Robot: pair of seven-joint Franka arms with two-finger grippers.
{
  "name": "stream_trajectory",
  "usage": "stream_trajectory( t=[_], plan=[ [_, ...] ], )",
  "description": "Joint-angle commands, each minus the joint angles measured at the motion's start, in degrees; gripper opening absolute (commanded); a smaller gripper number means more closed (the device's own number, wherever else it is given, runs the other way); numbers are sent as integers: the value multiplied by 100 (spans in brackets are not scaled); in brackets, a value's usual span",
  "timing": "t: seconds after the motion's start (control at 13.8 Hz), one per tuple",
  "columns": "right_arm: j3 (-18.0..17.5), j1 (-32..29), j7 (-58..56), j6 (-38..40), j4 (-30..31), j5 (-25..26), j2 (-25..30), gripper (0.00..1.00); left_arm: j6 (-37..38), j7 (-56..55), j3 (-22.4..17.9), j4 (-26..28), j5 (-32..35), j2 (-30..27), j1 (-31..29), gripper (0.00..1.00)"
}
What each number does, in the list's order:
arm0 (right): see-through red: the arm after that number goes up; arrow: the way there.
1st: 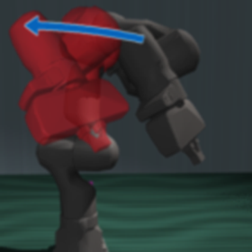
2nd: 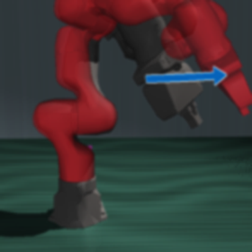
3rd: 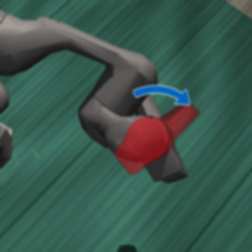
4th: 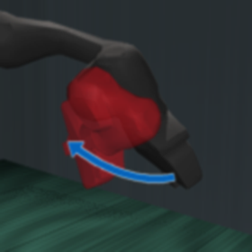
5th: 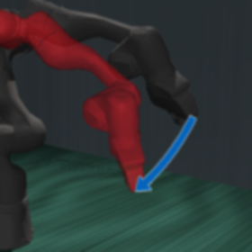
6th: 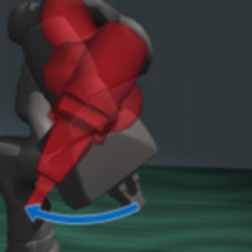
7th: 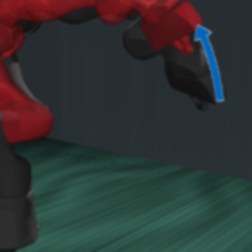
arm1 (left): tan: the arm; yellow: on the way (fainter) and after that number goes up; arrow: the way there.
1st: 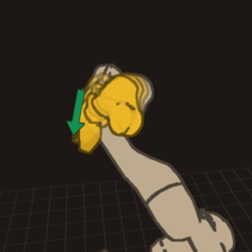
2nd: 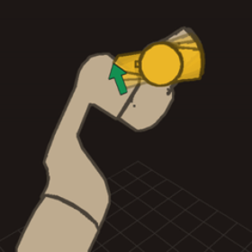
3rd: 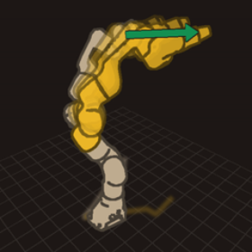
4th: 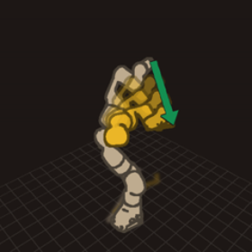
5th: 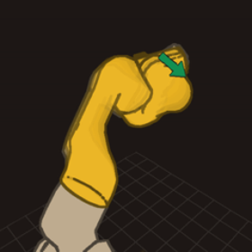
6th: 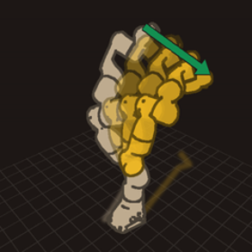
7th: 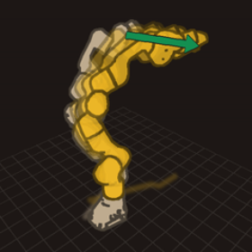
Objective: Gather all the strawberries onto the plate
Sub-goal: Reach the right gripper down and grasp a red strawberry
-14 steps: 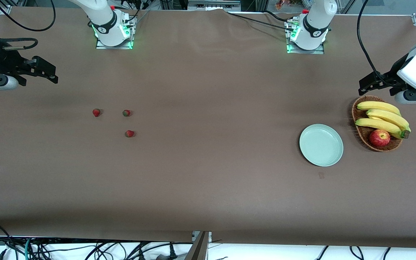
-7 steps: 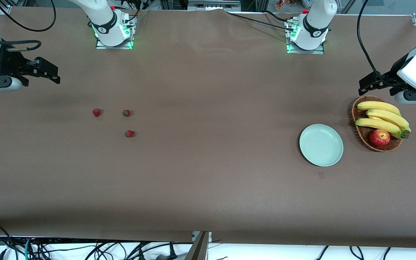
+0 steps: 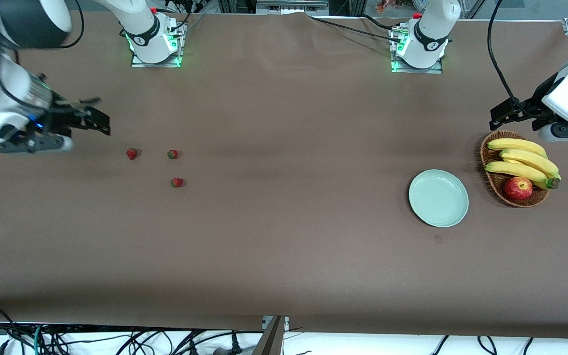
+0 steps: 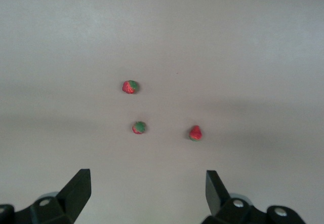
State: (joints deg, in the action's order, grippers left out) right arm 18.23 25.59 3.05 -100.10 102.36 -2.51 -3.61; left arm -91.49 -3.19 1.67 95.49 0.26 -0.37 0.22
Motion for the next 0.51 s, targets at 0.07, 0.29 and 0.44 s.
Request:
stream_trajectory(
  t=[0.07,0.29,0.44],
  plan=[
    [-21,235,425,-1044,986,-74,-17,100,61,-33,26,31,27,-103,5,100],
    [-30,297,425,-2037,1619,-100,-306,100,61,-33,26,31,26,-103,22,100],
    [-39,376,434,-2626,1953,-118,-500,100,61,-33,26,23,18,-103,14,100]
  ],
)
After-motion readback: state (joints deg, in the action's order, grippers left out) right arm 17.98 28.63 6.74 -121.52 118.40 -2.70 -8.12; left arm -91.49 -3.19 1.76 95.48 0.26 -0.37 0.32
